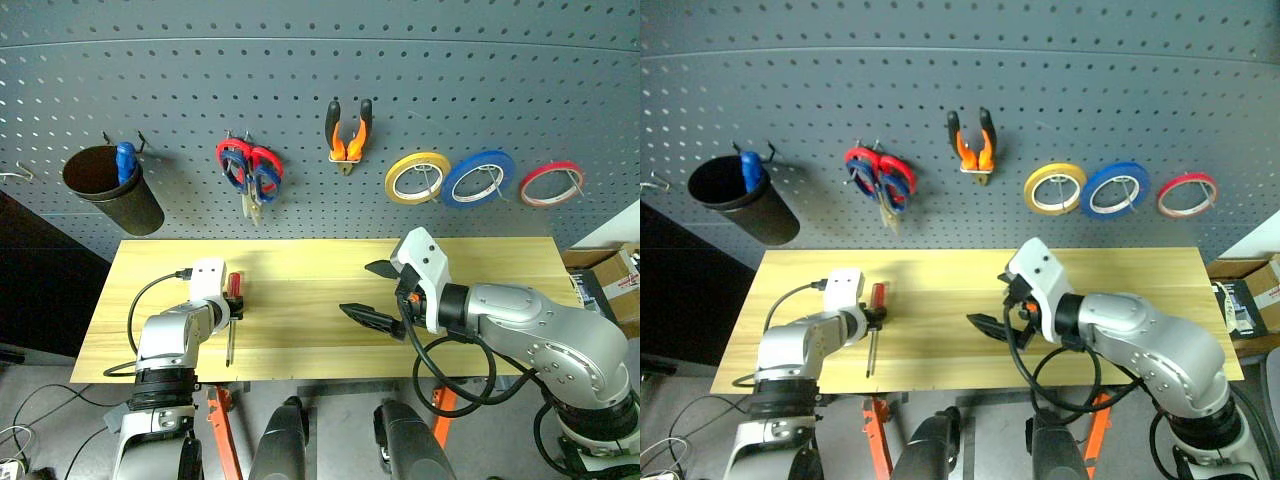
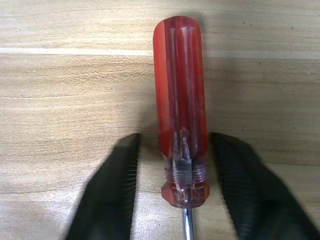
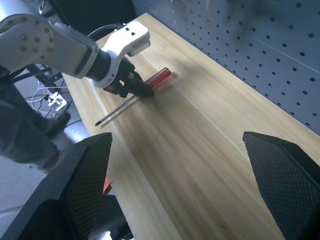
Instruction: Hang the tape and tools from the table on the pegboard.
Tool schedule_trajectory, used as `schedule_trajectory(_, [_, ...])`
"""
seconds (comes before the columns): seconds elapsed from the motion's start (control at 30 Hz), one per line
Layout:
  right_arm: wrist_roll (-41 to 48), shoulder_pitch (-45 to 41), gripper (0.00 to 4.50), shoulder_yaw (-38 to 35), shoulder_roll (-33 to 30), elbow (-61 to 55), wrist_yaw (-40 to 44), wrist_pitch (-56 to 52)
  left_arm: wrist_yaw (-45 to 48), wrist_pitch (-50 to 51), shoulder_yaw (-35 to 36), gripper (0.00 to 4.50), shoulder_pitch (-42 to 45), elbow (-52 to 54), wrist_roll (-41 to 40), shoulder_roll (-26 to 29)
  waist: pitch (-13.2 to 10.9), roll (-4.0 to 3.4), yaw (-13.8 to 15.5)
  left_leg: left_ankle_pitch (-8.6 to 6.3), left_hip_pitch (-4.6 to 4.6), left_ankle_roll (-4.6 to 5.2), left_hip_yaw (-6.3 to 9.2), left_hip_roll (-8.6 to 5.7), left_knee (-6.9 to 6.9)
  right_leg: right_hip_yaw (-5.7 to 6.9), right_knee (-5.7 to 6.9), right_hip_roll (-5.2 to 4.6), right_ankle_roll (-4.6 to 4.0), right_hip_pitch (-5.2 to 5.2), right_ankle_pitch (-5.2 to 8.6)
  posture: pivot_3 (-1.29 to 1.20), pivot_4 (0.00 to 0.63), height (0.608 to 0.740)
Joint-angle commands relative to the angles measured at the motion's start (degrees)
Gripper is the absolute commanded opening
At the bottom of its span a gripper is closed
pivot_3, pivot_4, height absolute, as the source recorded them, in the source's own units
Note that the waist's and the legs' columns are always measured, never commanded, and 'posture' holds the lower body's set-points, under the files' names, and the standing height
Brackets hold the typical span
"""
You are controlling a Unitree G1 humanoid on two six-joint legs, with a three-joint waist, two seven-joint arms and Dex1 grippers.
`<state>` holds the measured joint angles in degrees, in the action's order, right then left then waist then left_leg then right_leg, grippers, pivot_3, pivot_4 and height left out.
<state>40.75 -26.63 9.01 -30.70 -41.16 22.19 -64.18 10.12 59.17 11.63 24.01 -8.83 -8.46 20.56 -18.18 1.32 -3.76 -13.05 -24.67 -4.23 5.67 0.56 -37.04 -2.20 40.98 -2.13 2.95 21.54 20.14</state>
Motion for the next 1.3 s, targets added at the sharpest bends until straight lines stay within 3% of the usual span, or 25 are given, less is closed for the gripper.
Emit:
schedule_trajectory(0.03, [-4.0, -0.9, 4.5, 1.3, -1.6, -1.9, 3.8, 8.3, 0.7, -1.4, -0.8, 0.92, -2.8, 0.9, 0.5, 1.2, 0.0, 0.0, 0.0, 0.0, 0.0, 0.0, 0.0, 0.0, 0.0, 0.0, 0.0, 0.0, 0.0, 0.0, 0.0, -0.07, 0.293, 0.74])
schedule_trajectory(0.2, [-8.3, 1.3, 4.5, 2.1, -2.0, -2.0, 9.7, 20.7, 0.8, -8.0, 0.0, 0.92, -10.4, 10.8, 1.6, 3.2, 0.0, 0.02, -0.7, 0.0, 0.0, 0.0, -0.02, 0.06, 0.04, -0.02, -0.06, 0.01, 0.0, 0.04, 0.0, -0.06, 0.289, 0.74])
schedule_trajectory(0.33, [-6.5, 1.4, 4.5, 0.0, -0.9, -1.1, 12.7, 23.9, 1.2, -17.1, 0.1, 0.92, -18.3, 21.1, 3.3, 4.9, 0.0, 0.05, -0.8, 0.01, -0.04, -0.02, -0.01, 0.22, 0.08, -0.04, -0.09, -0.02, -0.01, 0.08, 0.0, -0.04, 0.284, 0.74])
schedule_trajectory(0.5, [-2.3, -0.3, 4.5, -3.6, -0.7, 0.8, 16.7, 25.6, -0.8, -35.5, 2.0, 0.92, -30.1, 38.7, 8.3, 5.2, 0.1, 0.17, 0.1, 0.02, -0.05, -0.04, 0.0, 0.17, 0.04, -0.09, -0.14, -0.2, -0.01, 0.02, 0.0, -0.01, 0.274, 0.74])
schedule_trajectory(0.6, [-1.6, -1.8, 4.5, -4.7, -1.1, 2.7, 18.8, 26.5, -1.3, -41.2, 3.1, 0.92, -31.5, 46.1, 9.9, 5.3, 0.1, 0.2, 0.9, 0.02, -0.05, -0.03, -0.01, 0.16, 0.05, -0.09, -0.17, -0.2, 0.01, 0.01, -0.02, 0.01, 0.266, 0.74])
schedule_trajectory(0.7, [-1.5, -3.0, 4.5, -5.1, -1.6, 4.9, 21.2, 27.2, -2.3, -41.6, 4.3, 0.92, -27.6, 47.9, 10.9, 5.7, 0.2, 0.17, 2.2, 0.06, -0.04, -0.1, 0.08, 0.11, 0.07, 0.05, -0.11, -0.09, -0.07, -0.01, -0.06, 0.04, 0.252, 0.74])
schedule_trajectory(1.1, [-3.5, -7.9, 4.5, -3.4, -1.5, 12.2, 27.8, 31.1, -6.5, -33.5, 8.4, 0.92, 7.2, 40.9, 10.4, 9.9, 0.6, 0.68, 3.2, 0.38, -0.06, -0.52, 0.27, 0.0, 0.1, 0.3, -0.15, 0.1, -0.12, 0.0, -0.18, 0.1, 0.213, 0.74])
schedule_trajectory(1.2, [-3.9, -8.0, 4.5, -3.1, -1.1, 12.5, 28.0, 31.4, -7.1, -32.2, 9.1, 0.92, 11.4, 39.1, 10.2, 10.2, 0.6, 0.71, 3.4, 0.38, -0.09, -0.54, 0.26, 0.01, 0.1, 0.31, -0.17, 0.1, -0.12, 0.02, -0.18, 0.1, 0.21, 0.74])
schedule_trajectory(1.3, [-4.0, -7.9, 4.5, -3.1, -0.9, 12.3, 27.8, 31.2, -7.2, -34.2, 10.7, 0.92, 10.2, 36.5, 11.4, 11.4, 0.6, 0.72, 3.4, 0.39, -0.11, -0.54, 0.2, 0.02, 0.1, 0.28, -0.16, 0.09, -0.12, 0.07, -0.18, 0.09, 0.209, 0.74])
